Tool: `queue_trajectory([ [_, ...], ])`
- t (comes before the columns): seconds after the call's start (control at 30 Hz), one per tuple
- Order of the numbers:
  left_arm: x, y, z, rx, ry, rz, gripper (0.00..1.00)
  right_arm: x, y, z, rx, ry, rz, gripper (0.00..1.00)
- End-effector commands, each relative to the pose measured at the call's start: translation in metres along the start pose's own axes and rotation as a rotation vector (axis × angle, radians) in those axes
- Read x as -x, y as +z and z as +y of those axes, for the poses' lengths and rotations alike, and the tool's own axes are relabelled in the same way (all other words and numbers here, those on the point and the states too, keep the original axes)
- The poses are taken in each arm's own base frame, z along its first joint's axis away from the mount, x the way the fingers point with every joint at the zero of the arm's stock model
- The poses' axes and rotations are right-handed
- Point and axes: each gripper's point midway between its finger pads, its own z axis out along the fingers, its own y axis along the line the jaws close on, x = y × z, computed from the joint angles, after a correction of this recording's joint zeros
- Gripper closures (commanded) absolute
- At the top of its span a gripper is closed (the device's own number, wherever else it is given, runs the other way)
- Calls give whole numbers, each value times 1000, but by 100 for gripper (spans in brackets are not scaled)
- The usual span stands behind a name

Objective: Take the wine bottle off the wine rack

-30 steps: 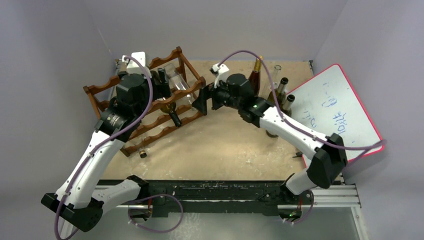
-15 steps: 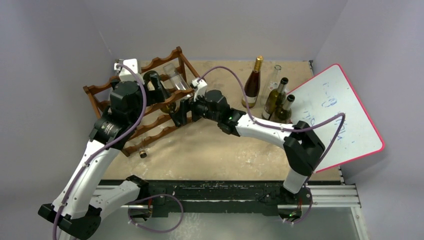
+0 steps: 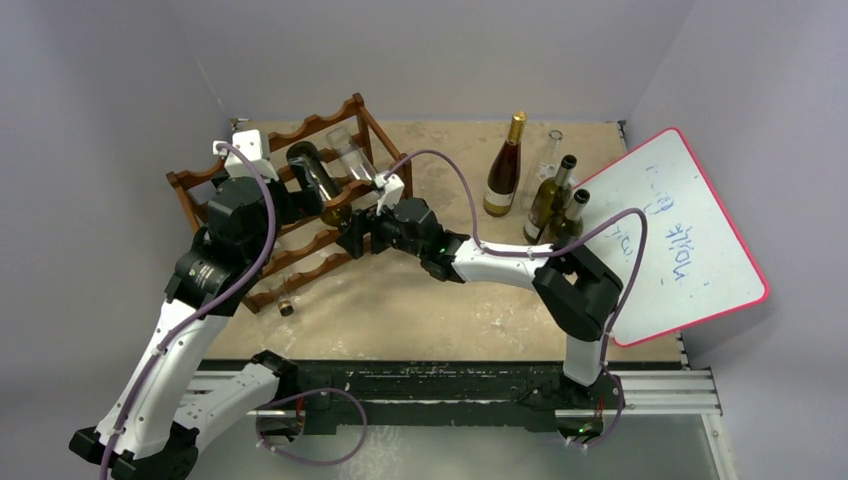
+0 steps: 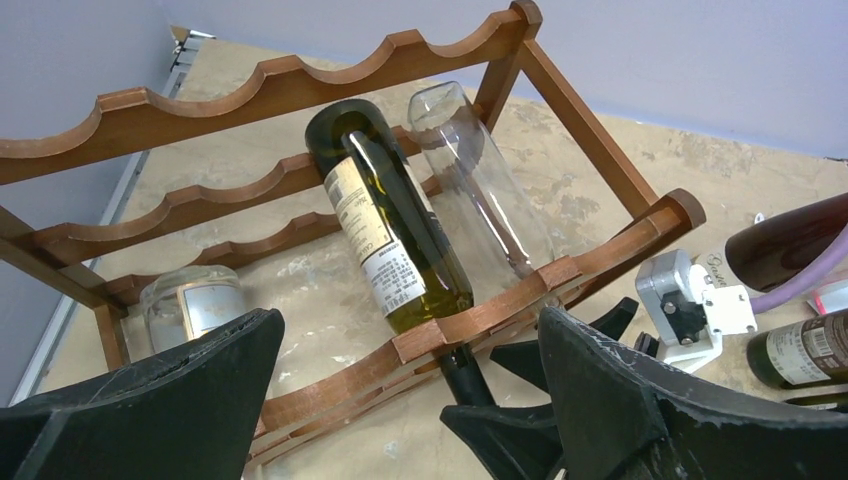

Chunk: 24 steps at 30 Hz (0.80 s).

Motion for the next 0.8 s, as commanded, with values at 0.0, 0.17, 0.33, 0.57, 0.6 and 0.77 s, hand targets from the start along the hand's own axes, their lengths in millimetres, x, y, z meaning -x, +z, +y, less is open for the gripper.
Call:
queue_trajectory([
  [0.0,9,-6,3,3,-22,-26,0,28,-2,21,53,41,-121,19],
  [0.17,8,-8,0,-15,-26,-19,0,23,5,15,31,60,-114,21],
  [0.33,11,-10,-4,-35,-39,-18,0,17,8,16,38,84,-104,26],
  [0.57,8,-11,-3,-33,-39,-9,0,7,7,14,24,93,-85,27],
  [0.6,8,-11,-3,-34,-40,-10,0,7,7,12,14,95,-88,27],
  [0.77,8,-11,-4,-38,-44,-8,0,6,14,10,3,103,-86,27],
])
